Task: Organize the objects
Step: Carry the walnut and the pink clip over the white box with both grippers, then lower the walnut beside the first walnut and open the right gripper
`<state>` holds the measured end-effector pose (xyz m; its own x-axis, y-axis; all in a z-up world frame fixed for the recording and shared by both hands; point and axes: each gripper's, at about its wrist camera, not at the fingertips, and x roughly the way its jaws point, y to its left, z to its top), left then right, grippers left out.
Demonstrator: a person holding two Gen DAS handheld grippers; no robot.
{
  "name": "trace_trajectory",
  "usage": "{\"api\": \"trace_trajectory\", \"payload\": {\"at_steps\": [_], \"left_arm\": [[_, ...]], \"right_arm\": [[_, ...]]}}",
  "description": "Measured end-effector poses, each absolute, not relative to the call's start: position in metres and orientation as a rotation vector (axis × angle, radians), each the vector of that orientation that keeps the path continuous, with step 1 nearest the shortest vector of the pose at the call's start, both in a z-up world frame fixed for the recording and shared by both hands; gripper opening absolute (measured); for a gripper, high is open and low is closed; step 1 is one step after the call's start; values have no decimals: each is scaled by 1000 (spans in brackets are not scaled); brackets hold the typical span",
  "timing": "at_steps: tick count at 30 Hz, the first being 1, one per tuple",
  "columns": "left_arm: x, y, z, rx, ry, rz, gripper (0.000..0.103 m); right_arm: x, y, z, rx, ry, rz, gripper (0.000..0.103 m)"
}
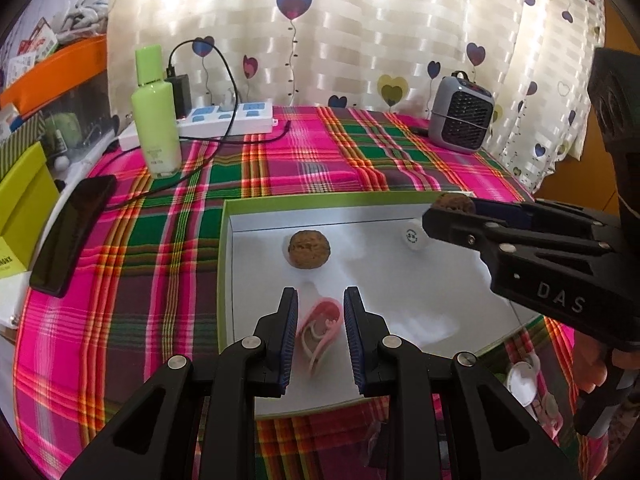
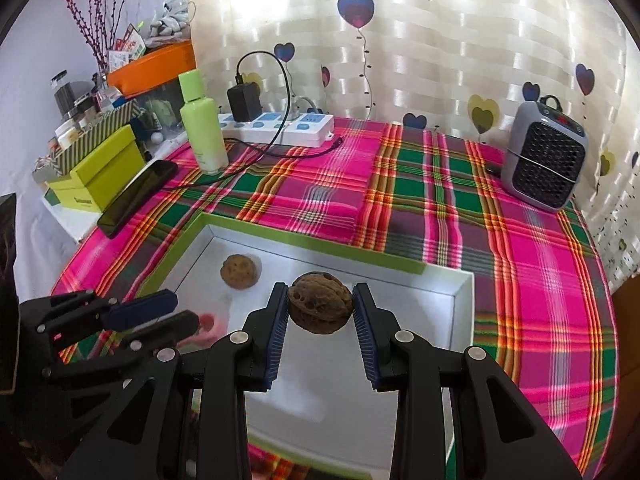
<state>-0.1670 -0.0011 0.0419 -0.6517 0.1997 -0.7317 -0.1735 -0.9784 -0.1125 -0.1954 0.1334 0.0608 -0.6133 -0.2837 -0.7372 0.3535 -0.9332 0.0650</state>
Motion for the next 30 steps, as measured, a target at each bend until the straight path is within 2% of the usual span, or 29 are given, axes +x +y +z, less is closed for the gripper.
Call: {"api": "trace_trajectory", "payload": {"at_steps": [30], "left_arm": [[-166, 4, 33, -1247, -5, 2635, 22]], "right_arm": [[-231, 112, 42, 1232, 172, -2444, 34]]}}
